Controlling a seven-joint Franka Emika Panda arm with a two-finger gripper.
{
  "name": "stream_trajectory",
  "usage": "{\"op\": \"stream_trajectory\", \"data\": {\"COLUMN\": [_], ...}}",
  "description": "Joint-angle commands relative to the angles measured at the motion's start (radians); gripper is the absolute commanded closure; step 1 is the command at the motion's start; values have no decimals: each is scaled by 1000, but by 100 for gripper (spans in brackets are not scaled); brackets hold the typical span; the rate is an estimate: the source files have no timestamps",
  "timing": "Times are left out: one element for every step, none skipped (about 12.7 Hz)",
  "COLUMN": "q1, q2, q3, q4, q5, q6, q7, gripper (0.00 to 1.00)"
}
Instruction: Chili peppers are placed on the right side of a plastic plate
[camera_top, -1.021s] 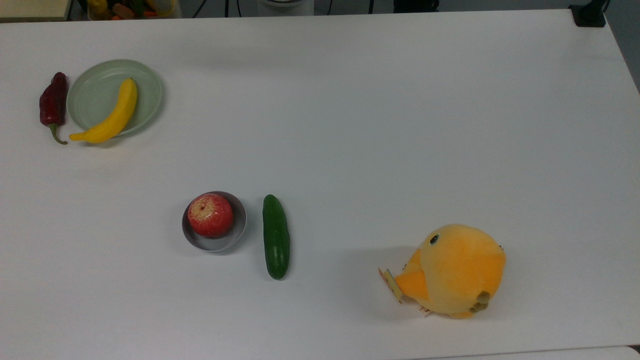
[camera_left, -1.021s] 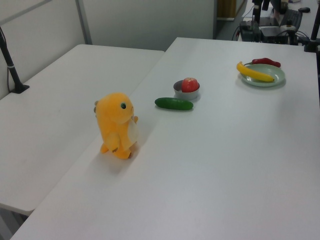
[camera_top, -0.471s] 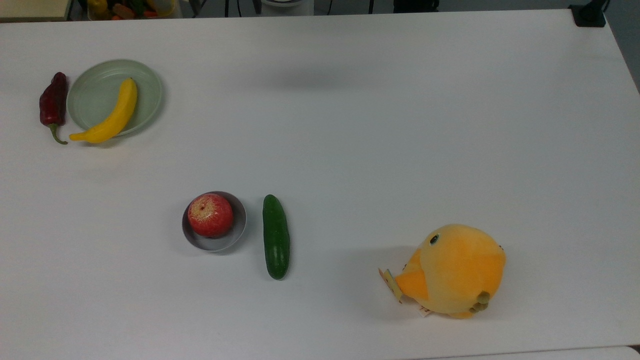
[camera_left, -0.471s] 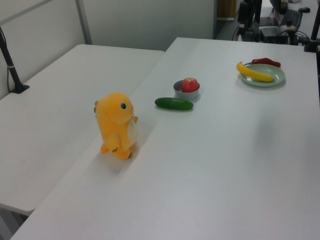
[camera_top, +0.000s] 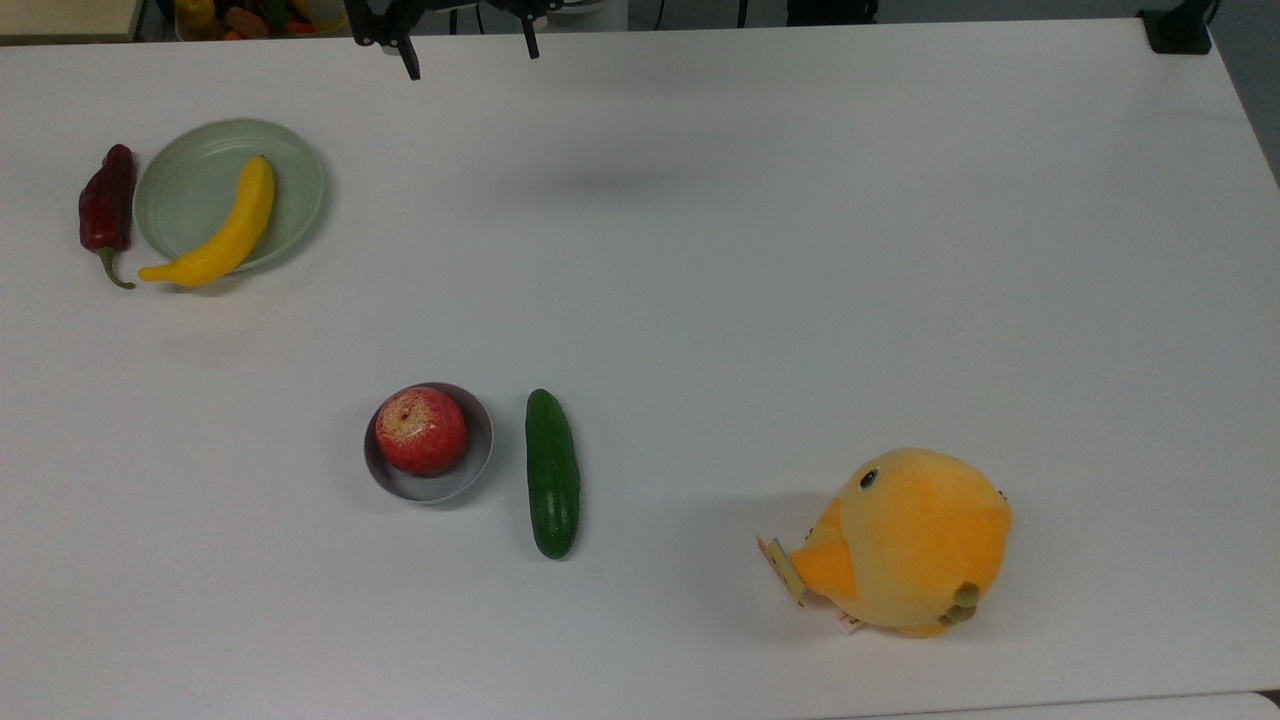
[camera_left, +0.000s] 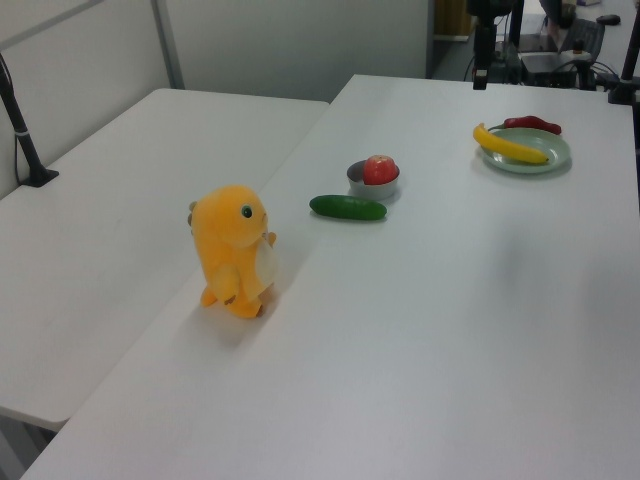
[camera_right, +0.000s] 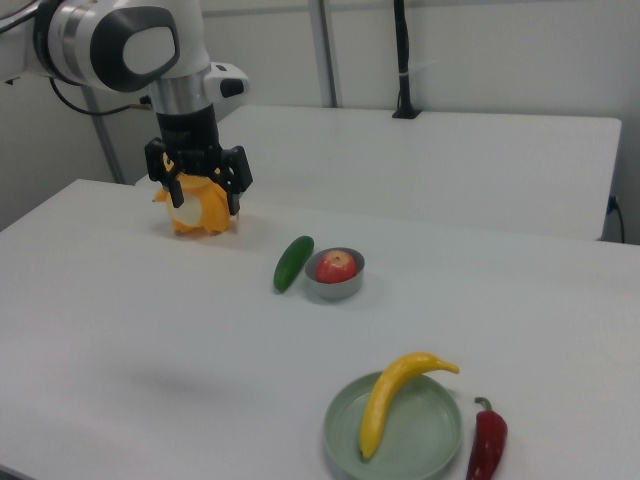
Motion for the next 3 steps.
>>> {"op": "stream_trajectory", "data": {"q1": [0, 0, 0], "q2": [-16, -16, -17], "q3": [-3, -3, -3], "q4": [-10, -8, -8], "q5": [-2, -4, -4], "q6": [17, 13, 14], "q7": [-23, -18, -16], "gripper": [0, 0, 0]}}
